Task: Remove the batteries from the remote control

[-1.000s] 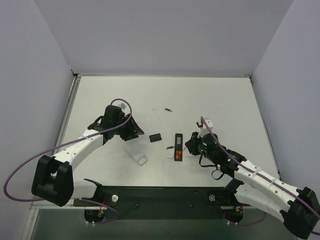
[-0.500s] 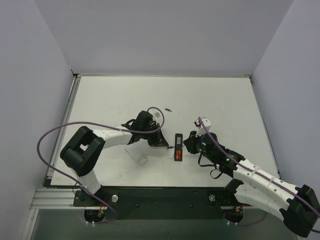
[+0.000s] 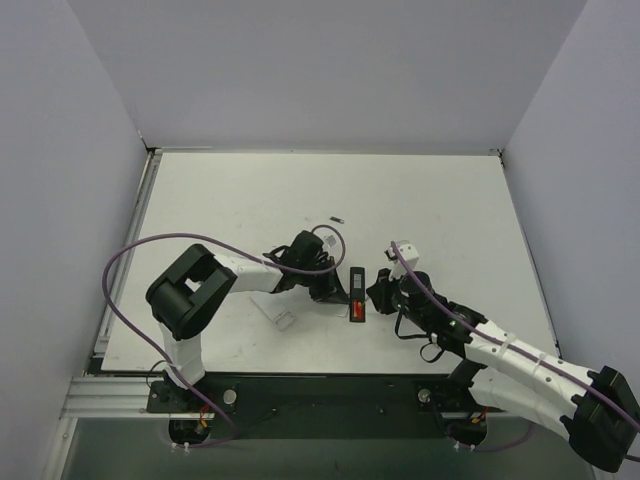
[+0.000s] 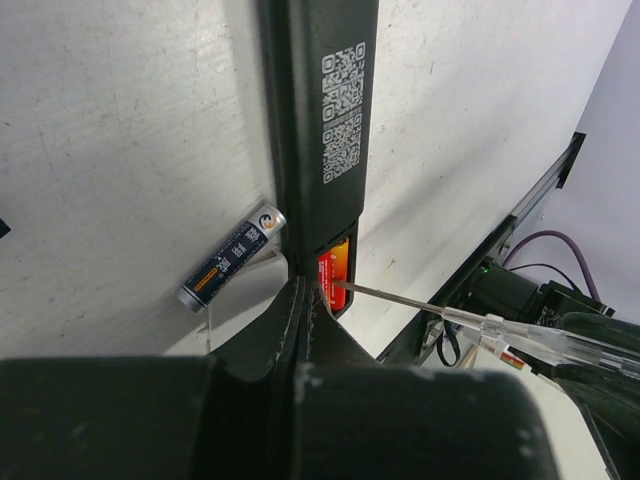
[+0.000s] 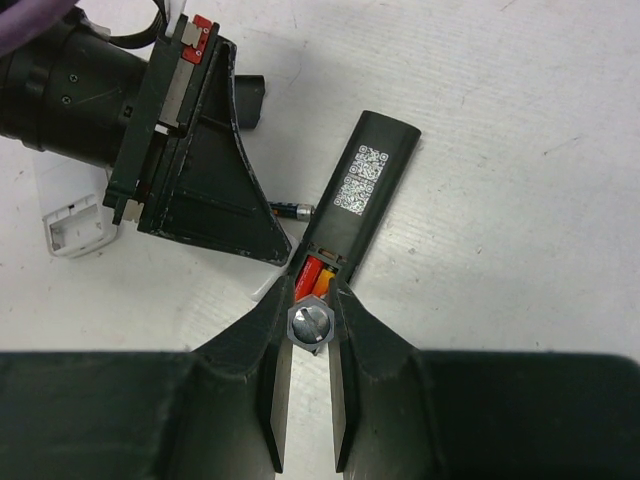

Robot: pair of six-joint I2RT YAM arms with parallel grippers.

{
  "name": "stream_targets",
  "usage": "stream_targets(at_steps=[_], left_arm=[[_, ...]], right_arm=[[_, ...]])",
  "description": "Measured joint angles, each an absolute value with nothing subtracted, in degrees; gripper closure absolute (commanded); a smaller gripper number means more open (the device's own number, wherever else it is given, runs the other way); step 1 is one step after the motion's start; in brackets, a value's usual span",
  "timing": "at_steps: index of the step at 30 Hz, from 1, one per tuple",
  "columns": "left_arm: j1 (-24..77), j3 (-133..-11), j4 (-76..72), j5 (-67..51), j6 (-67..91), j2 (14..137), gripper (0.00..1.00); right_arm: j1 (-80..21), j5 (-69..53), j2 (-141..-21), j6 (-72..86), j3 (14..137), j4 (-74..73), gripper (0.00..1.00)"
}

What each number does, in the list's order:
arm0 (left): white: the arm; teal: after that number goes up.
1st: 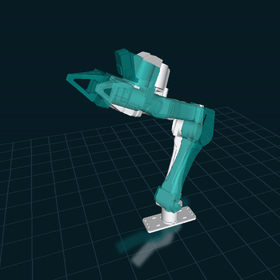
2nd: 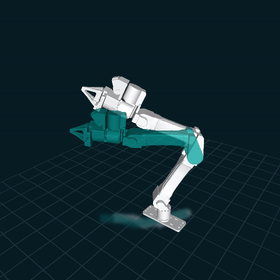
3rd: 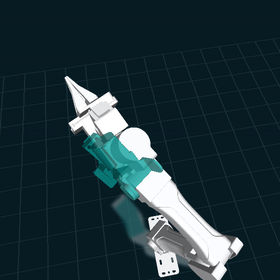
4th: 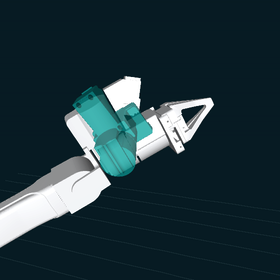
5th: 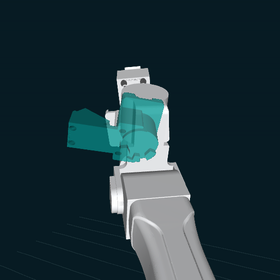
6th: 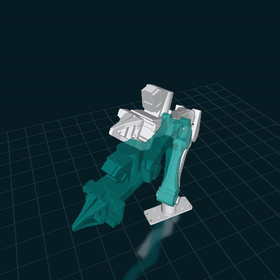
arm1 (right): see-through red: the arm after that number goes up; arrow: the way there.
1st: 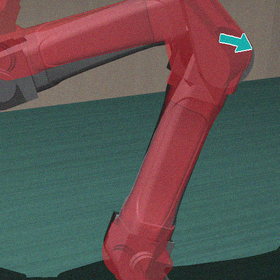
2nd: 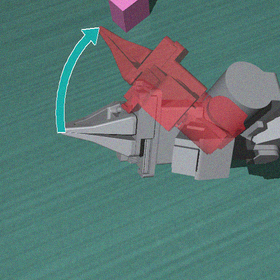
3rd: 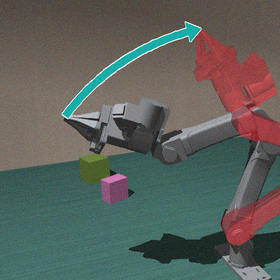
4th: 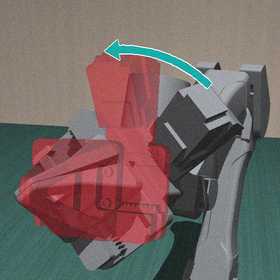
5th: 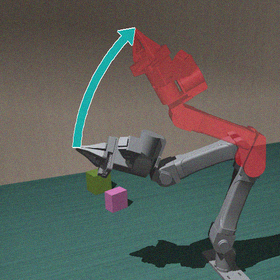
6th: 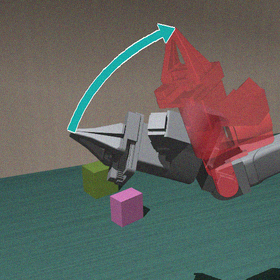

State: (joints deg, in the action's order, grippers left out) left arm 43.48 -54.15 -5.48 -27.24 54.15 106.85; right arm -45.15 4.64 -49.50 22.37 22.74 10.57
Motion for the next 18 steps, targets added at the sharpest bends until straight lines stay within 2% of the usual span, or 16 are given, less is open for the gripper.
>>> stream_targets(at_steps=[13,18], left_arm=[[44.42,-53.25,-7.05,-26.65,55.22,107.59,1.0],[44.47,-53.12,-7.16,-26.5,55.4,107.59,1.0]], right_arm=[[-46.7,6.94,-49.34,22.37,19.18,16.64,1.0],[-50.13,10.9,-49.43,21.28,19.18,16.86,1.0]])
